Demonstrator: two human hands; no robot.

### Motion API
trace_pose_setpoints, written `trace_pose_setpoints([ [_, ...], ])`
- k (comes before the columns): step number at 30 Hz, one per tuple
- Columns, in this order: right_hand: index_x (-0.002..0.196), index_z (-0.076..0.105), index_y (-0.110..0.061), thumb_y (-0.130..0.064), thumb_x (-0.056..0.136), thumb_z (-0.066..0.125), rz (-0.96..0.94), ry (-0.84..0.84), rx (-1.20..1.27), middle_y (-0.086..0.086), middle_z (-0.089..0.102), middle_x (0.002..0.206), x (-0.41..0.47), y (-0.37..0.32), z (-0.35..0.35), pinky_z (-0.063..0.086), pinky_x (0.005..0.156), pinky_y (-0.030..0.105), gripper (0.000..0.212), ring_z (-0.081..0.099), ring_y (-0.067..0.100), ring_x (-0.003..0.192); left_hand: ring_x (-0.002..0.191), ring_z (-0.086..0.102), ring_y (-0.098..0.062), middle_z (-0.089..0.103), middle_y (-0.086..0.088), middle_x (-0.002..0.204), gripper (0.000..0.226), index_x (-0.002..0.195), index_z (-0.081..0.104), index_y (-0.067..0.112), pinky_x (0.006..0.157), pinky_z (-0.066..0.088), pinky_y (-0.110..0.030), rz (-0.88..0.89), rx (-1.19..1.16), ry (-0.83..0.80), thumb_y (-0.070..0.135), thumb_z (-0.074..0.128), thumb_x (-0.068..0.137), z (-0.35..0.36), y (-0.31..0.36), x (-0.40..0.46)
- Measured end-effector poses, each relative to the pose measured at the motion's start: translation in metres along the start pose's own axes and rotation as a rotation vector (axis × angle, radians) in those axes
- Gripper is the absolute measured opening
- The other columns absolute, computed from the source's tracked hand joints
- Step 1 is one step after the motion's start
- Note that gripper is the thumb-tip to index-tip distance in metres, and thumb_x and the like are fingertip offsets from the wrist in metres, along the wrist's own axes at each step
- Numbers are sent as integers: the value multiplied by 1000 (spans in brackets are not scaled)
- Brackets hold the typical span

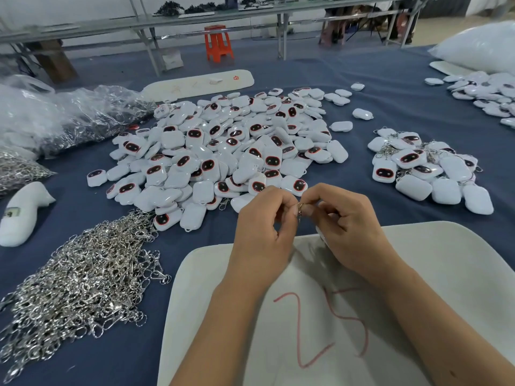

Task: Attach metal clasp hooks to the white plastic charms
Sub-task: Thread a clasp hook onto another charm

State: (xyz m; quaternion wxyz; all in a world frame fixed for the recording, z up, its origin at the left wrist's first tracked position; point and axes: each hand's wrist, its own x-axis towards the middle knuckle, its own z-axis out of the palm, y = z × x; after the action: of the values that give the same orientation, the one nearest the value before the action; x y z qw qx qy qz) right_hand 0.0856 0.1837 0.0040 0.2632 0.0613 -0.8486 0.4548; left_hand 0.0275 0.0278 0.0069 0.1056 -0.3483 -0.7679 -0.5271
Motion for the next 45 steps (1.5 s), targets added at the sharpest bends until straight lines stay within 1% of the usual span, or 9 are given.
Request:
trace_pose_setpoints([
  [9,92,63,-13,-1,102,62,8,28,54,-9,60,72,-1,-2,3,34,55,16,15,44,12,53,78,55,-15,57,10,82,17,85,57,16,67,43,-25,44,61,55,3,60,95,1,6,-1],
  [14,88,60,-24,-41,106,48,303,137,61,4,62,66,1,-3,7,42,52,21,28,51,12,55,79,53,-18,55,7,83,17,85,56,13,69,43,-34,78,109,49,-2,59,94,-2,4,1],
  [16,88,62,-23,-43,99,41,479,176,209,6,63,71,4,-2,3,40,49,26,31,51,16,59,80,54,-18,56,6,84,17,85,57,11,70,44,-34,90,120,24,-2,59,95,-1,5,1],
  [20,101,65,-20,-19,76,56,645,248,535,1,65,81,9,2,-6,41,71,42,27,52,24,74,80,54,-18,57,4,84,15,86,58,8,71,43,-29,96,139,-17,-2,58,97,0,6,1],
  [24,122,67,-22,-9,93,75,535,253,616,2,74,101,7,2,-10,53,94,42,33,68,19,91,80,51,-16,57,3,85,15,86,58,7,71,40,-24,97,153,-58,-3,57,97,1,7,1],
  [28,102,79,-24,-22,90,81,482,345,370,-3,79,89,4,-1,-7,57,74,20,12,73,9,77,79,46,-13,55,3,85,15,87,58,7,70,36,-22,99,182,-95,-2,56,99,2,8,1],
  [33,104,69,-23,-30,94,76,511,394,288,1,69,61,4,-2,-4,46,47,19,14,55,10,47,76,44,-14,54,1,84,15,87,58,7,69,34,-23,79,215,-152,-3,56,97,3,8,1],
  [39,84,69,-20,-25,94,72,511,374,222,-2,65,54,3,-1,0,40,43,20,12,51,10,43,78,49,-21,57,-4,85,11,88,60,5,71,40,-33,84,224,-191,-1,57,97,4,10,1],
  [45,83,69,-21,-24,91,73,495,379,193,-5,68,57,3,-1,0,43,46,17,10,56,8,45,79,47,-17,55,-1,85,12,88,60,6,71,36,-28,69,243,-194,-1,57,98,5,14,1],
])
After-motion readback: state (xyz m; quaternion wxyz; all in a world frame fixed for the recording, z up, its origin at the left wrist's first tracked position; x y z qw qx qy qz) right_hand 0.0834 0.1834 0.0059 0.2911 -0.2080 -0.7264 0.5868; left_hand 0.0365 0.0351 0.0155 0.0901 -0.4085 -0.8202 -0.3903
